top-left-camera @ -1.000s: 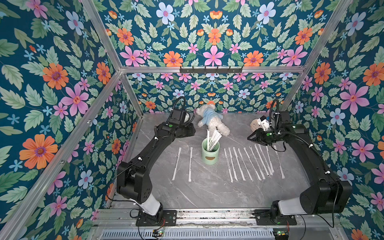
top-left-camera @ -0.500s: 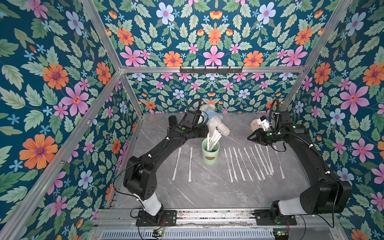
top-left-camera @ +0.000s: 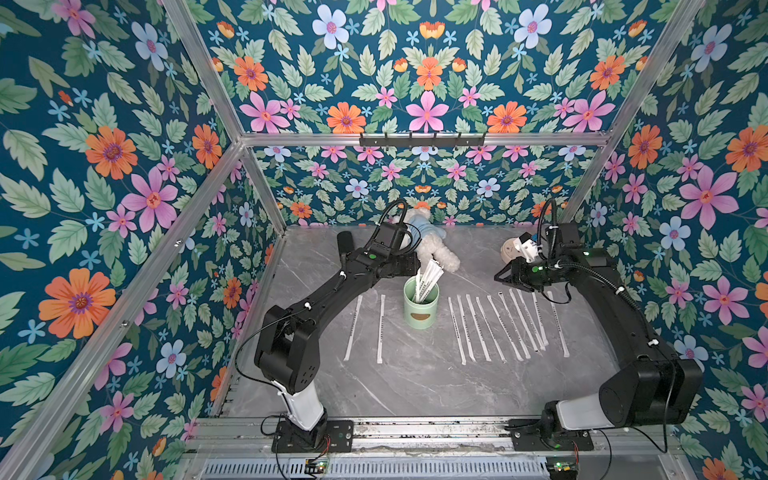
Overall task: Take the straws out of the storage container
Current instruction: Pick up the straw from the container.
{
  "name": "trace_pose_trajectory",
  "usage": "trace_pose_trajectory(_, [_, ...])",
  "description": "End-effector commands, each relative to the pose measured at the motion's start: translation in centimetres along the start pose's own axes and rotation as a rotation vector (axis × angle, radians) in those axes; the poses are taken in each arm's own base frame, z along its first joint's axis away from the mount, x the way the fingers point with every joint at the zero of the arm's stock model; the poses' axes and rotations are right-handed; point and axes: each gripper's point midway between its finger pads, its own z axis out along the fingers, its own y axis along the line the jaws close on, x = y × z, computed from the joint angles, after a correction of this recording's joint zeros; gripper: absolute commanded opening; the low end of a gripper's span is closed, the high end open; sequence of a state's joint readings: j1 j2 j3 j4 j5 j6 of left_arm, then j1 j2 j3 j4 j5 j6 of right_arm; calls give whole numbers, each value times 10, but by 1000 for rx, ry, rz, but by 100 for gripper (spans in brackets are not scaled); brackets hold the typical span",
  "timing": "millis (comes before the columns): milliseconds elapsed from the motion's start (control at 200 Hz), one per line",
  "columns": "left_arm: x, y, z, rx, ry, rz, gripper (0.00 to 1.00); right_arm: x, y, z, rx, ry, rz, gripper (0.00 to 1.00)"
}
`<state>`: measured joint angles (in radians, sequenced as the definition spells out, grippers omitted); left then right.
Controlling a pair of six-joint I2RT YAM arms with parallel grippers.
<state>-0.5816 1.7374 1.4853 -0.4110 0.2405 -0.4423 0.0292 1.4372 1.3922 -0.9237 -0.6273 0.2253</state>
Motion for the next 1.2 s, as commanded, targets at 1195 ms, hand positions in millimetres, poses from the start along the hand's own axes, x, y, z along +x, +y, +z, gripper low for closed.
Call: trace_pose_trajectory(1195, [-13, -16, -34, 3, -60, 38, 9, 1, 6, -4, -22, -3, -16, 37])
